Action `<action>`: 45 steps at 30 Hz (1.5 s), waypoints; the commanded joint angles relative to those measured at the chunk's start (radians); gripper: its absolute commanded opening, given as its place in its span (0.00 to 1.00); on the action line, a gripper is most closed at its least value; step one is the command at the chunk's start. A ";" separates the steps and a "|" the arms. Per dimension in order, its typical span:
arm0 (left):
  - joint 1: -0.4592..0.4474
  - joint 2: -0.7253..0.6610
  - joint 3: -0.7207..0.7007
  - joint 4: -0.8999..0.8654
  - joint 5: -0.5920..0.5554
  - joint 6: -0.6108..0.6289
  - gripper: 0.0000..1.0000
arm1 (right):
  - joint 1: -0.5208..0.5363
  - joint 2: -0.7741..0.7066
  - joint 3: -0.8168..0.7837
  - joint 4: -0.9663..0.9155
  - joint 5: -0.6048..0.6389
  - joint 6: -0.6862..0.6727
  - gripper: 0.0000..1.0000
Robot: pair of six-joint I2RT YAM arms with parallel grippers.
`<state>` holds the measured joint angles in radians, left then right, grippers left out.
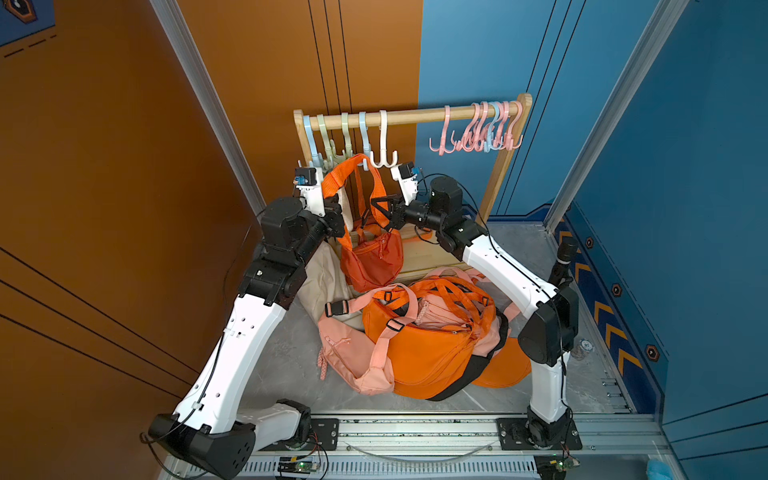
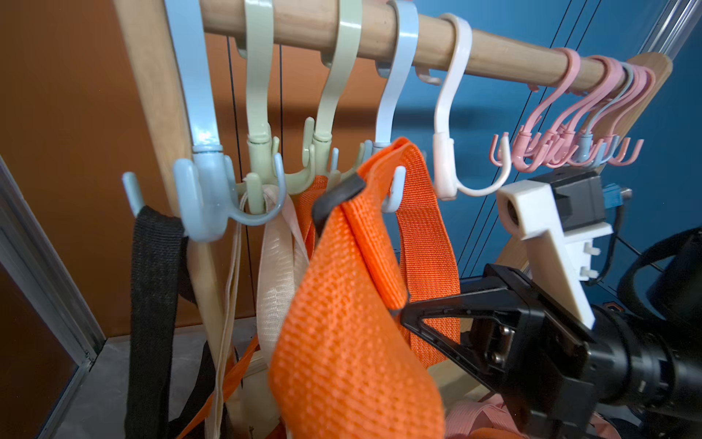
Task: Take the bag off the hook
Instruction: Pick up the bag from the hook.
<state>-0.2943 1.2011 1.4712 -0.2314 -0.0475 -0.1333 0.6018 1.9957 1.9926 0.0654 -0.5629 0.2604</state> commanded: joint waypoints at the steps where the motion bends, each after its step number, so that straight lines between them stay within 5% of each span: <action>1: 0.016 -0.039 -0.029 -0.018 -0.008 0.021 0.00 | 0.008 0.007 0.003 0.082 0.017 0.020 0.00; 10: 0.022 -0.114 -0.049 -0.042 -0.014 0.033 0.00 | 0.022 0.022 0.008 0.100 0.021 0.045 0.00; 30: 0.002 0.024 0.178 -0.064 0.005 0.045 0.00 | 0.025 -0.129 -0.009 0.024 0.067 -0.013 0.00; 45: -0.007 -0.120 0.140 -0.103 -0.023 0.050 0.00 | 0.084 -0.342 -0.118 -0.059 0.122 -0.116 0.00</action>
<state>-0.2955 1.1233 1.6169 -0.3309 -0.0502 -0.0994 0.6674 1.7065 1.8938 0.0414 -0.4721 0.1936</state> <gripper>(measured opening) 0.046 0.049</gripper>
